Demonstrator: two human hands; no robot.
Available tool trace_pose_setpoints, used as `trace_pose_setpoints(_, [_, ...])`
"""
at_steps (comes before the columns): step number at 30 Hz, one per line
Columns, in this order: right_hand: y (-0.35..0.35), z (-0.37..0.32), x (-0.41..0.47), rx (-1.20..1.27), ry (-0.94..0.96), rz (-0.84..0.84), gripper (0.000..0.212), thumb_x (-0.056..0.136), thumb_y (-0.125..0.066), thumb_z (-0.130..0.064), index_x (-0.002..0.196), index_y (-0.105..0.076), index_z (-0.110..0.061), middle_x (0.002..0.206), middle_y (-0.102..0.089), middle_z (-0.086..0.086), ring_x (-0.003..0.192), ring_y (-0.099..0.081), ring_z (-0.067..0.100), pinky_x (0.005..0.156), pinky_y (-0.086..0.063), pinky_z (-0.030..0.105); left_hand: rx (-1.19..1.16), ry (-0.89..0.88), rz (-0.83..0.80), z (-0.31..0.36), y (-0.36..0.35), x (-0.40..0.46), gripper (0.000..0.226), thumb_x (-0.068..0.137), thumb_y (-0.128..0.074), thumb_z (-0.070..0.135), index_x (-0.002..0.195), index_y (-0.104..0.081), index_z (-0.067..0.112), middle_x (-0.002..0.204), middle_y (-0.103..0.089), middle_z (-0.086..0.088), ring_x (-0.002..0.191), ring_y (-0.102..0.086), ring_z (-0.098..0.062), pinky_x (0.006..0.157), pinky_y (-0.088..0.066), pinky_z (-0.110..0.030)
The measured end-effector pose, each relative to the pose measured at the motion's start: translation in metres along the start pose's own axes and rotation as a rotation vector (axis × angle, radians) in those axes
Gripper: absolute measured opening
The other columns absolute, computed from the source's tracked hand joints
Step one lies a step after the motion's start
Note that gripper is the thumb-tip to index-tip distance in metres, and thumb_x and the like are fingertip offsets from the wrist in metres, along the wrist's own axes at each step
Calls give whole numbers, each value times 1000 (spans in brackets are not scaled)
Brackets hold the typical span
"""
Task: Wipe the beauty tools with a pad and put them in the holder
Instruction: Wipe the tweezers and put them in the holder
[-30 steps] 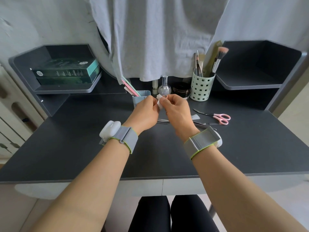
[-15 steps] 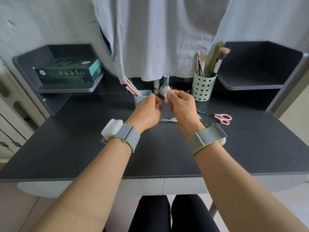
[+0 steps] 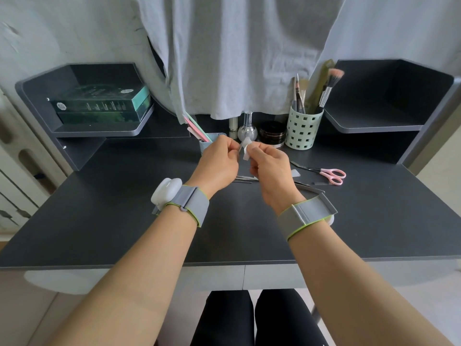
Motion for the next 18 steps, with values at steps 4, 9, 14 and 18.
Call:
trace_pose_setpoints(4, [-7, -1, -1, -51, 40, -28, 13, 95, -59, -6, 85, -68, -6, 59, -53, -10, 56, -41, 6, 57, -38, 22, -5, -30, 6, 1, -1, -1, 13, 102, -49, 21, 111, -57, 17, 109, -65, -5, 90, -57, -18, 59, -36, -16])
trace_pose_setpoints(9, [-8, 0, -1, -113, 66, 8, 13, 96, -62, -11, 100, -71, -2, 67, -59, -10, 57, -48, 0, 66, -42, 22, 15, -75, 21, 6, 0, -3, 12, 101, -53, 21, 110, -53, 15, 105, -63, -2, 83, -53, -12, 56, -33, -13])
trace_pose_setpoints(14, [-5, -4, -2, -205, 102, 0, 13, 98, -60, -14, 89, -69, -10, 59, -54, -14, 56, -44, 3, 62, -39, 23, -26, -92, 38, 6, 3, -5, 12, 98, -54, 16, 107, -46, 17, 101, -61, 1, 77, -55, -7, 59, -39, -16])
trace_pose_setpoints(18, [-3, -5, 0, -285, 131, 0, 16, 97, -60, -17, 83, -67, -13, 59, -49, -9, 56, -39, 8, 58, -35, 27, -10, -117, 52, 5, 5, -2, 17, 101, -45, 13, 115, -53, 17, 99, -66, 0, 78, -57, -5, 57, -36, -8])
Point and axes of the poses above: each hand's wrist, its own x-axis towards the middle knuckle, its own y-axis out of the back of the hand, z = x × y, the point moved 3 cm from there along x, towards the middle knuckle
